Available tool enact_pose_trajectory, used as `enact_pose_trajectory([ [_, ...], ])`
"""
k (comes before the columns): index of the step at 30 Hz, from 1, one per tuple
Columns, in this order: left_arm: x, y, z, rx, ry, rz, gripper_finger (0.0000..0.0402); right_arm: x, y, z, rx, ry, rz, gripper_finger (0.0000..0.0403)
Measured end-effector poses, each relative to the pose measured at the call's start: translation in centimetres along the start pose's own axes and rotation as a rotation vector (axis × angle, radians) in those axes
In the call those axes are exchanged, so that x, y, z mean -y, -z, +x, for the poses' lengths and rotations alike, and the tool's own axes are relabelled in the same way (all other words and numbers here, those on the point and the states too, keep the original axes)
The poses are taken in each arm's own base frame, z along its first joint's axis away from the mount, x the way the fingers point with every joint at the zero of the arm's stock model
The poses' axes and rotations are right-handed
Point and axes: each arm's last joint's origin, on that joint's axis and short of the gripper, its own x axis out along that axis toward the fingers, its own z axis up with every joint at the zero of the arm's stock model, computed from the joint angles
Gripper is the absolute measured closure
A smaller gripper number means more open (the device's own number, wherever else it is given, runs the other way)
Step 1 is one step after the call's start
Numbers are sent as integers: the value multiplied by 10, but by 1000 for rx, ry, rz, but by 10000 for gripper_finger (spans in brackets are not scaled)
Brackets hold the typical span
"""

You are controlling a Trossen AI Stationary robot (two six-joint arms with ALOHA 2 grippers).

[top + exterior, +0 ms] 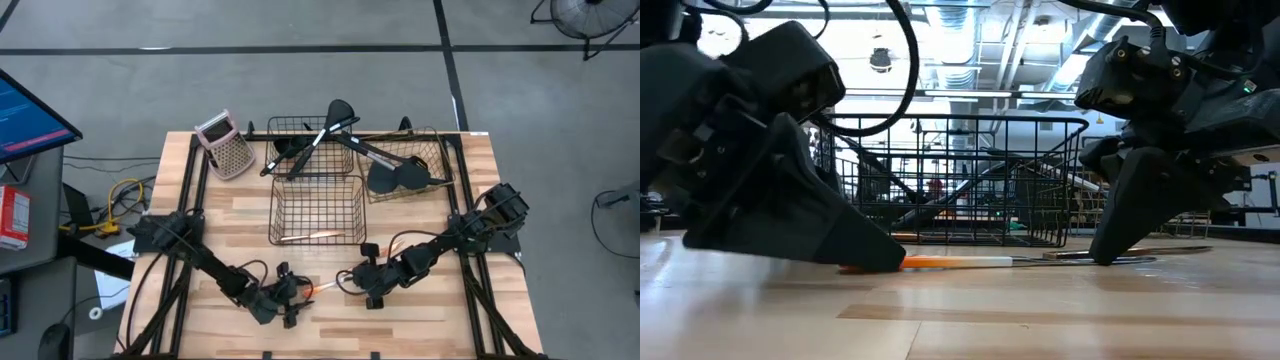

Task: Pick & Place Kitchen Items
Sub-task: Put the table knife into the bottom wire basket

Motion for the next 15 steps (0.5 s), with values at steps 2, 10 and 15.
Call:
enact_pose_trajectory([
  [2,0,6,2,0,-19,13,144,0,0,0,0,0,0,395],
  [10,-3,22,6,-34,-71,90,251,0,0,0,1,0,13,395],
  [15,-4,23,7,-37,-77,87,333,0,-3,-3,12,-9,54,395],
])
